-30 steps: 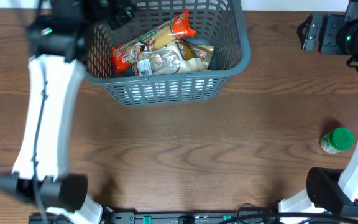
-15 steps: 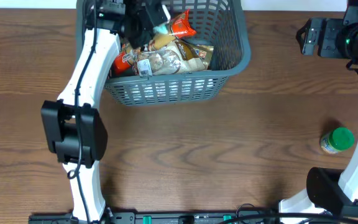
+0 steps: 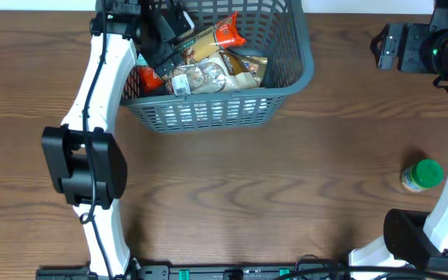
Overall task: Pack container
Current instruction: 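Carry the green wrapper into the basket and release it, then lower the right gripper onto the green-capped jar and grasp it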
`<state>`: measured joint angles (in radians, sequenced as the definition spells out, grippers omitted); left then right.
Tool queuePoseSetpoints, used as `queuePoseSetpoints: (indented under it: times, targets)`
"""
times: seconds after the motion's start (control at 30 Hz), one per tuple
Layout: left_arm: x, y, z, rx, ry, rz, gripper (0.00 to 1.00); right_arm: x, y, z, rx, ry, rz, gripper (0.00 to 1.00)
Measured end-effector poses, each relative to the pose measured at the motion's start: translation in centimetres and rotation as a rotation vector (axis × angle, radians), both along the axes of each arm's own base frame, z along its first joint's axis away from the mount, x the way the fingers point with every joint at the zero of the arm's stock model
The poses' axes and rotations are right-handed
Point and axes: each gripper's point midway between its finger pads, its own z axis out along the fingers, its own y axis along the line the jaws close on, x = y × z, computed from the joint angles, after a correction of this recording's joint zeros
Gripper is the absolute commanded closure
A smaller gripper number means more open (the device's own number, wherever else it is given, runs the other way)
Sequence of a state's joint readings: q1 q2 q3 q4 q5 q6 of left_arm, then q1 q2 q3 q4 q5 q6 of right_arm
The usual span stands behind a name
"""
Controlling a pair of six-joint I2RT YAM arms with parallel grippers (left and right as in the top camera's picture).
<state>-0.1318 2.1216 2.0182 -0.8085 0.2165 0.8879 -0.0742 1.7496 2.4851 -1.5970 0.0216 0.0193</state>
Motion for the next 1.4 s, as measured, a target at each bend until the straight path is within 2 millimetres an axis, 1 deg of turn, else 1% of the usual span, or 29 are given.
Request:
queuePoseSetpoints:
  times: [0.07, 0.1, 0.17, 0.2, 0.23, 0.3, 0.37, 0.4, 0.47, 0.5, 0.53, 0.63, 0.7, 0.73, 0.8, 0.83, 0.87, 0.9, 0.93, 1.0, 1.07, 1.17, 1.27, 1.33, 1.4]
  targets:
    - [-0.3, 0.1, 2.2, -0.035, -0.028, 0.052, 0.02, 0.4, 0.0, 0.3, -0.002, -0.021, 0.0, 0.01]
    - [-0.6, 0.4, 3.9, -0.054, -0.052, 0.086, 0.02, 0.7, 0.0, 0.6, -0.002, -0.037, 0.0, 0.01]
    - [-1.5, 1.3, 8.1, -0.092, -0.118, 0.151, 0.02, 1.3, -0.1, 1.2, -0.005, -0.071, 0.0, 0.01]
    - [-2.4, 2.1, 10.6, -0.107, -0.157, 0.188, 0.02, 1.7, -0.1, 1.5, -0.005, -0.092, 0.002, 0.01]
    - [-3.3, 2.9, 12.5, -0.119, -0.184, 0.222, 0.02, 2.0, -0.1, 1.9, -0.004, -0.114, 0.004, 0.01]
    - [-5.7, 5.3, 16.7, -0.147, -0.245, 0.316, 0.02, 2.9, 0.1, 2.9, 0.002, -0.166, 0.01, 0.01]
    - [-8.0, 7.9, 19.6, -0.171, -0.284, 0.417, 0.02, 3.5, 0.3, 3.7, 0.007, -0.208, 0.018, 0.01]
    - [-9.3, 9.6, 20.8, -0.189, -0.299, 0.482, 0.02, 3.7, 0.4, 3.9, 0.011, -0.22, 0.017, 0.01]
    - [-11.4, 12.8, 22.1, -0.218, -0.307, 0.612, 0.01, 3.8, 0.5, 4.0, 0.018, -0.228, 0.005, 0.01]
    - [-12.3, 14.7, 22.3, -0.239, -0.301, 0.694, 0.02, 3.8, 0.3, 4.0, 0.017, -0.227, -0.01, 0.01]
    - [-13.0, 16.1, 22.2, -0.254, -0.29, 0.76, 0.01, 3.8, 0.1, 4.0, 0.014, -0.227, -0.028, 0.01]
    - [-14.7, 20.9, 20.8, -0.306, -0.236, 0.972, 0.01, 3.3, -1.4, 4.1, -0.01, -0.225, -0.124, 0.01]
    - [-15.4, 23.3, 19.9, -0.341, -0.21, 1.07, 0.01, 2.1, -2.7, 4.0, -0.028, -0.207, -0.199, 0.01]
    - [-15.8, 24.2, 19.3, -0.363, -0.193, 1.107, 0.01, 1.2, -3.4, 3.8, -0.036, -0.192, -0.24, 0.01]
    - [-16.5, 25.5, 18.3, -0.402, -0.157, 1.167, 0.01, -1.2, -5.7, 3.7, -0.055, -0.159, -0.346, 0.01]
    - [-16.9, 25.9, 17.8, -0.42, -0.137, 1.19, 0.01, -2.6, -6.9, 3.4, -0.059, -0.135, -0.405, 0.01]
    - [-17.1, 26.1, 17.4, -0.43, -0.121, 1.203, 0.01, -4.6, -8.4, 3.0, -0.059, -0.098, -0.484, 0.01]
    - [-17.4, 26.3, 17.0, -0.442, -0.103, 1.218, 0.02, -5.8, -9.3, 2.7, -0.057, -0.076, -0.534, 0.01]
    - [-17.5, 26.2, 16.8, -0.451, -0.092, 1.224, 0.02, -7.2, -10.5, 2.4, -0.05, -0.056, -0.602, 0.01]
    - [-17.5, 26.0, 16.6, -0.461, -0.082, 1.22, 0.01, -8.9, -12.4, 1.9, -0.011, -0.043, -0.699, 0.01]
    - [-17.4, 25.8, 16.7, -0.471, -0.078, 1.212, 0.02, -10.1, -13.8, 0.8, 0.048, -0.017, -0.778, 0.01]
    - [-17.4, 25.7, 16.7, -0.477, -0.076, 1.208, 0.01, -11.6, -15.3, -2.5, 0.159, 0.071, -0.877, 0.01]
    - [-17.4, 25.7, 16.7, -0.478, -0.075, 1.207, 0.01, -13.0, -16.5, -6.8, 0.248, 0.2, -0.975, 0.01]
    - [-17.4, 25.6, 16.6, -0.478, -0.073, 1.207, 0.01, -13.4, -16.9, -9.4, 0.285, 0.268, -1.011, 0.01]
    - [-17.4, 25.6, 16.6, -0.479, -0.073, 1.206, 0.01, -13.3, -17.3, -12.1, 0.315, 0.317, -1.032, 0.01]
